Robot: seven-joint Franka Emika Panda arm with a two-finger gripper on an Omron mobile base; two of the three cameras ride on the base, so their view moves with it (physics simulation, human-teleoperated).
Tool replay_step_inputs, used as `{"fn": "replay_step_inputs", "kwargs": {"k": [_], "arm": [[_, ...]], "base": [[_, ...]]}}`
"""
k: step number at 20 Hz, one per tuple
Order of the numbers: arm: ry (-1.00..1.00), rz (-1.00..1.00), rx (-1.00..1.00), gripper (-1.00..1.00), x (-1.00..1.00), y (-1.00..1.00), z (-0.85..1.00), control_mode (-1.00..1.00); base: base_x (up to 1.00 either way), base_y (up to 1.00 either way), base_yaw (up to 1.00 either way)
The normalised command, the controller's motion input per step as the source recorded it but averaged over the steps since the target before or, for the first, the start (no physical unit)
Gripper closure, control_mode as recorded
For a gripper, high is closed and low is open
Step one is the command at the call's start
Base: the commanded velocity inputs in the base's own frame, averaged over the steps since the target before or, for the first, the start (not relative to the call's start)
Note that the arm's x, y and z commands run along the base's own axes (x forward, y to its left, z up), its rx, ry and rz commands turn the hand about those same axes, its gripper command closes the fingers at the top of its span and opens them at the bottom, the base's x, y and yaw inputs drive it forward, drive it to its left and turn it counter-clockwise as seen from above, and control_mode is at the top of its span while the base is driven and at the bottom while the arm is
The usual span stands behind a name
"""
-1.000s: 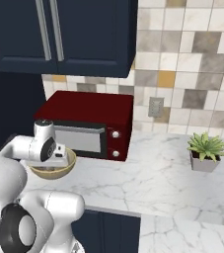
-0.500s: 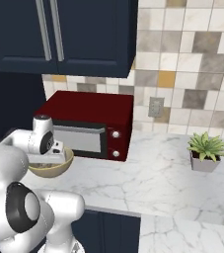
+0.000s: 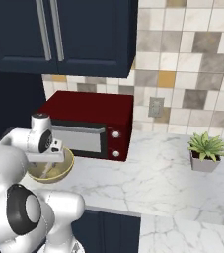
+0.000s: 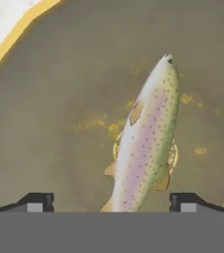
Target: Take the pear, fish, and kiwi from the freezer and place them in the bowl on the counter.
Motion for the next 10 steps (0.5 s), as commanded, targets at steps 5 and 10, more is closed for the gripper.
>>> {"fn": "replay_step_inputs", "kwargs": {"k": [5, 10], "arm": [[-0.11, 0.0, 0.0, -1.0, -0.2, -0.04, 0.35, -1.0], [-0.07, -0.02, 0.0, -1.0, -0.32, -0.19, 0.57, -1.0]], "base": [[0.0, 0.0, 0.0], [0.0, 0.0, 0.0]]}}
